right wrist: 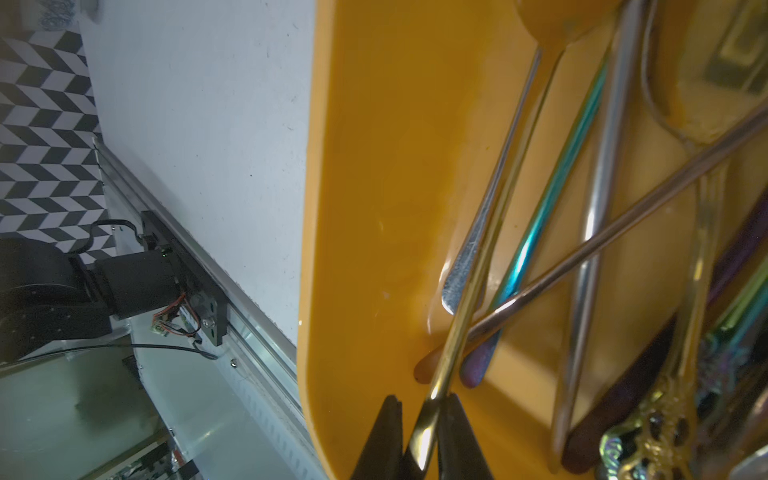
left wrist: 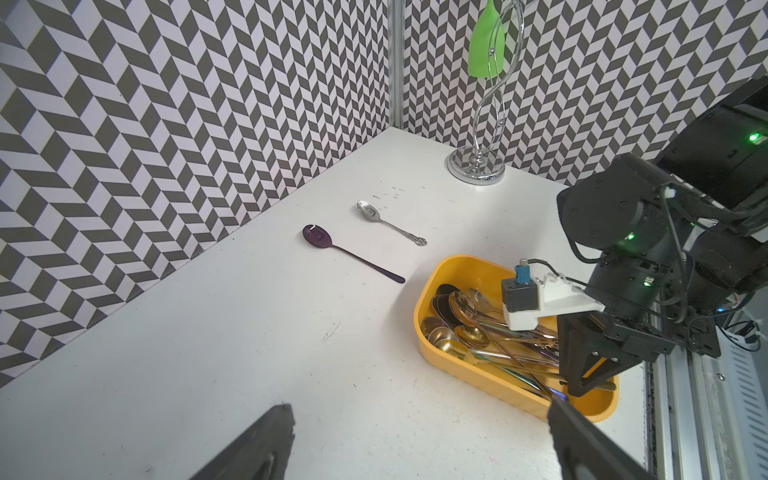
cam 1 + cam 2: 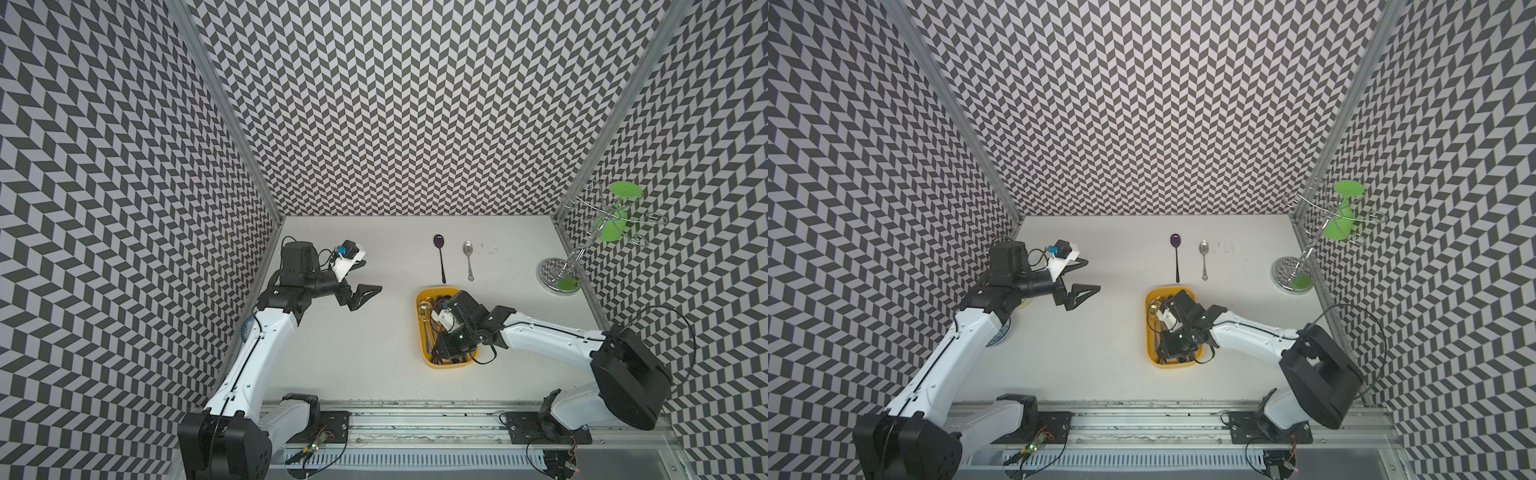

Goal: Put the spoon into the storage box
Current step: Adjust the spoon in the storage box.

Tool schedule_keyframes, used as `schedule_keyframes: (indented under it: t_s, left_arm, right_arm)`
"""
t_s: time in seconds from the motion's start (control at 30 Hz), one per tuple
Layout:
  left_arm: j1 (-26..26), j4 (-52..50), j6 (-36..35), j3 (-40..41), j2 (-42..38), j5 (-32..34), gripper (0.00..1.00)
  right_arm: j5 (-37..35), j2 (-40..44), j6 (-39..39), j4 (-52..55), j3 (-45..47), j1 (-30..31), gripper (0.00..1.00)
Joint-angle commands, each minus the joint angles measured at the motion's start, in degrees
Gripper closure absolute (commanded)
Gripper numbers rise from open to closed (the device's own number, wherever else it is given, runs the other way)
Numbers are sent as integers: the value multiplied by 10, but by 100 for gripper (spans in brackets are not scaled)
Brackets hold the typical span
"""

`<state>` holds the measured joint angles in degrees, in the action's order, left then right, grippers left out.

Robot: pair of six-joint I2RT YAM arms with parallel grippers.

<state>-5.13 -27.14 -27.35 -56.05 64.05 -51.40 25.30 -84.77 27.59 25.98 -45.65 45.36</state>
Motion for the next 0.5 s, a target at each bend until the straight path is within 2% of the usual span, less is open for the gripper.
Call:
schedule_keyframes:
  t_s: [0.0,0.13,0.27,0.3,0.47]
  left_arm:
    - [4,-4,-2,-10,-8,-13,1]
    - [4,4,-1,-5,-8,-12,1]
    - [4,3,-2,-4,-10,-14,1]
    - [4,8,-2,0,-10,-14,1]
    - [4,-3,-3,-9,-9,-13,1]
  right_arm:
    - [2,-7,3,-30,2,4,89]
    - [-13,-14,7,-33,-15,4,93]
    - [-15,-13,27,-68,-8,3,93]
    - [-16,-19,26,-67,-10,3,91]
    - [-70,-1,14,-17,-43,3,64]
